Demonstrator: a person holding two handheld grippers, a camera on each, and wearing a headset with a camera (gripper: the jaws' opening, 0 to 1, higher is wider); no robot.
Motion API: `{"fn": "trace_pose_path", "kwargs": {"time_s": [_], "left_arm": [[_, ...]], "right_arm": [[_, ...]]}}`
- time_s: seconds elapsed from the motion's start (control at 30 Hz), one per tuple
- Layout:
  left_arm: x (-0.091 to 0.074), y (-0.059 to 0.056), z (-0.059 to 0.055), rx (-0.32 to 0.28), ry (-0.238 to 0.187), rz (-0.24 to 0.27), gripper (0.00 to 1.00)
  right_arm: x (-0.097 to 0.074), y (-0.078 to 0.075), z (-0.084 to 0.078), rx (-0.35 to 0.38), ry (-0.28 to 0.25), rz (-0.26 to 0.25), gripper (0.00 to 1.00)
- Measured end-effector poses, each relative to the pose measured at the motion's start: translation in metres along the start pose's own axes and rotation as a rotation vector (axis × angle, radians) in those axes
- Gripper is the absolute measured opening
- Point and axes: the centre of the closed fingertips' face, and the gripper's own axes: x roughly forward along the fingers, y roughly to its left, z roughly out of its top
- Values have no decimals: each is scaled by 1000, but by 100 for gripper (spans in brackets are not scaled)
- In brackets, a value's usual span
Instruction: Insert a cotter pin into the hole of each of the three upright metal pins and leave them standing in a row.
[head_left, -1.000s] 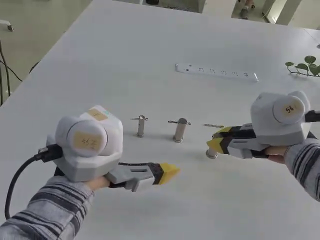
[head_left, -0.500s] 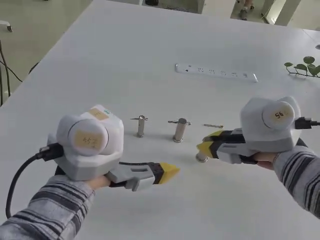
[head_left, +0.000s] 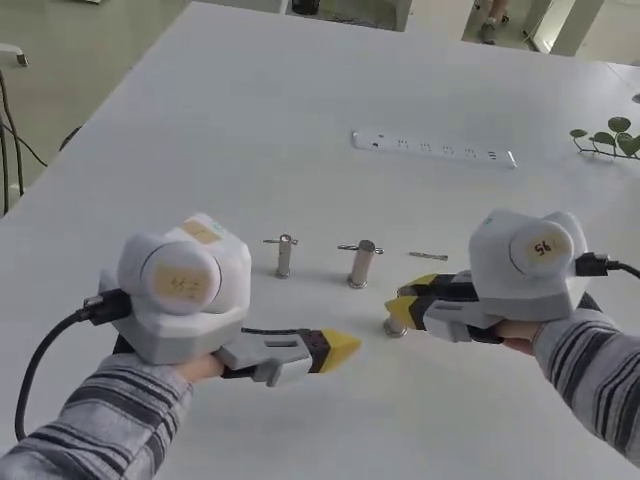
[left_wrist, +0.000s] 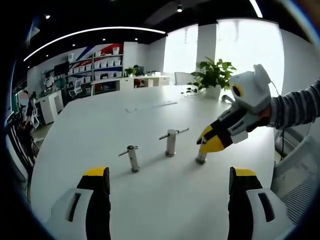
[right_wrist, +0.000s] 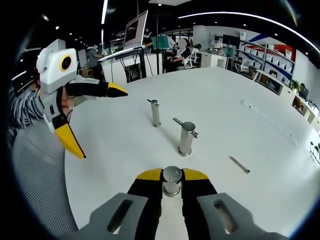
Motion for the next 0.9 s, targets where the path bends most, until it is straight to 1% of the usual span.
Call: {"fn": "trace_pose_path", "kwargs": {"time_s": [0.2, 0.33, 0.57, 0.73, 0.9], "left_arm": [[1, -1, -2, 3, 9, -4, 99], [1, -2, -2, 4, 11, -6, 99], [2, -3, -3, 10, 17, -7, 99], [1, -2, -4, 8, 18, -5, 99], [2, -3, -3, 10, 18, -7, 99]], "right_arm": [[0, 1, 0, 1, -3, -8, 9], [0, 4, -1, -34, -2, -1, 9], [0, 4, -2, -61, -3, -20, 10], [-4, 5, -2, -42, -12, -15, 17], [-11, 4, -5, -30, -6, -7, 23]]}}
